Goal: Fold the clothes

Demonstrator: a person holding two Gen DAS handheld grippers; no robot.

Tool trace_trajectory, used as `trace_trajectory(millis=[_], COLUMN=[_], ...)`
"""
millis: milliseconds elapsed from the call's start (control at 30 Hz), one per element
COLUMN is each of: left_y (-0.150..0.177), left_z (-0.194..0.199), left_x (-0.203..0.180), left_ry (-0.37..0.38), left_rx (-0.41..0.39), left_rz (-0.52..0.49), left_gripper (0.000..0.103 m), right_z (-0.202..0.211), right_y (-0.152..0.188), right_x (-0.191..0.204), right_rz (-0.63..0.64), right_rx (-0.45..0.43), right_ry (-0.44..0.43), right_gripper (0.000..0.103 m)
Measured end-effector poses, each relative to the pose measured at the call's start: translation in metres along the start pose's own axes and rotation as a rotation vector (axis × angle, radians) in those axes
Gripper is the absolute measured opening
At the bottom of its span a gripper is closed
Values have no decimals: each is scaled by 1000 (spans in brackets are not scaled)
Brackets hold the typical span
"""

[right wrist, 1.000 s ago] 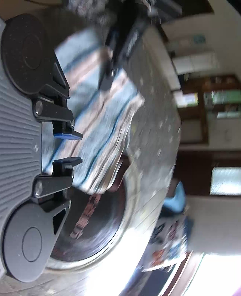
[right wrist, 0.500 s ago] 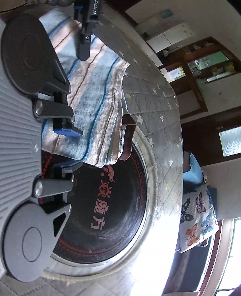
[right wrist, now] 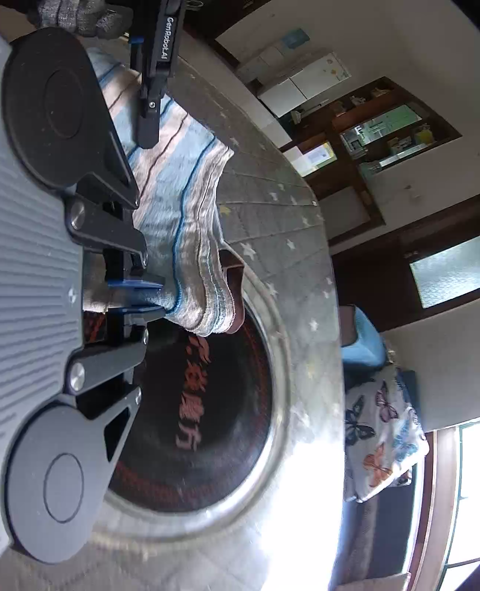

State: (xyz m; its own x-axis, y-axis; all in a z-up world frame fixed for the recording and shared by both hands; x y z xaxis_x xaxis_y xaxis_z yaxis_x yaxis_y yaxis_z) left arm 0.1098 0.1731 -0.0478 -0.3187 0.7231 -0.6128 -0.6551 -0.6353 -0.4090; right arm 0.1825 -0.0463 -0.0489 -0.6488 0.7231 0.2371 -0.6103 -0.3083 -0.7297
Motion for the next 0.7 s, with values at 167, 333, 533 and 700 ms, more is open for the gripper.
trace_trajectory(millis=[167, 333, 533, 700], left_y=[12, 26, 43, 56], left_z=[-12, -38, -76, -113], left_x=[-46, -99, -160, -205], left_ry=[31, 70, 116, 151], left_rx=[13, 36, 77, 120], left_rz=[-65, -122, -202, -251], left_gripper=[18, 17, 17, 17], right_z=[38, 78, 118, 143], right_y=[-2, -4, -3, -1], right_x=[-26, -59, -106, -150], right_rz=[-7, -15, -32, -57], right_rx=[-49, -94, -124, -136], right_ry=[53, 125, 226, 314], right_gripper=[9, 9, 9, 9])
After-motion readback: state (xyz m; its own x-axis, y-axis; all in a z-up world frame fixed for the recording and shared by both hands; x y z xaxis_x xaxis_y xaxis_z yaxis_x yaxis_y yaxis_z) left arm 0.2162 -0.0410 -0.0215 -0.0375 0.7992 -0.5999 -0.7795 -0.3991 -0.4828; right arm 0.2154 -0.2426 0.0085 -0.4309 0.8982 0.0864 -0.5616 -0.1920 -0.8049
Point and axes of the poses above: each gripper's, at about its wrist camera, not at the fingertips, and z roughly against the way its jaws point, x to its left, y to its underside, the point moved 6 cm from there along -z, roughly the way its jaws point, and after that the axes turned 5 degrees about z, right-handed, at the moved point
